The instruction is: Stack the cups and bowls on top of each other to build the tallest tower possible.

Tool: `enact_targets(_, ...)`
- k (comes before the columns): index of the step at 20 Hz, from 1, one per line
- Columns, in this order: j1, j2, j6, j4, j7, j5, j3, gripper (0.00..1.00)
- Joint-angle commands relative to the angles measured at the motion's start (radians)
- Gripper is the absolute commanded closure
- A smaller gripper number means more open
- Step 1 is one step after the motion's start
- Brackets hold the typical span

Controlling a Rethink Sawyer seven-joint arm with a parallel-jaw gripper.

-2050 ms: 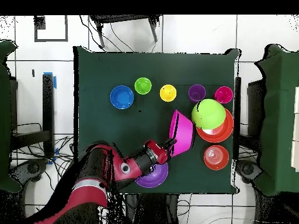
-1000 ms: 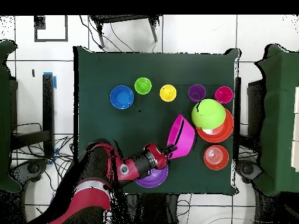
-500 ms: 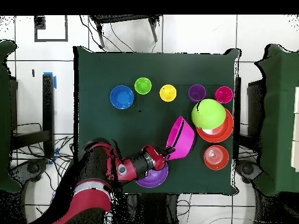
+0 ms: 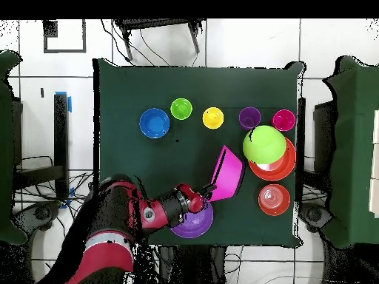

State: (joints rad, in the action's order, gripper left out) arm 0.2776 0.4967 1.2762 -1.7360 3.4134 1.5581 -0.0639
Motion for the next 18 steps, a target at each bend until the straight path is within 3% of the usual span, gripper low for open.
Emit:
enact_targets(1,0.048,-0.119,-0.068,0.138,-0.35,-0.024,-0.137,1.0)
enact_targets(9,0.117,-0.198,0.029,0.216,-0.517,-0.02,-0.106,1.0)
enact_targets(15,0.159,-0.273,0.065,0.266,-0.52,-0.004,-0.08,1.0)
enact_targets(18,0.179,-0.317,0.072,0.283,-0.463,0.008,-0.066,1.0)
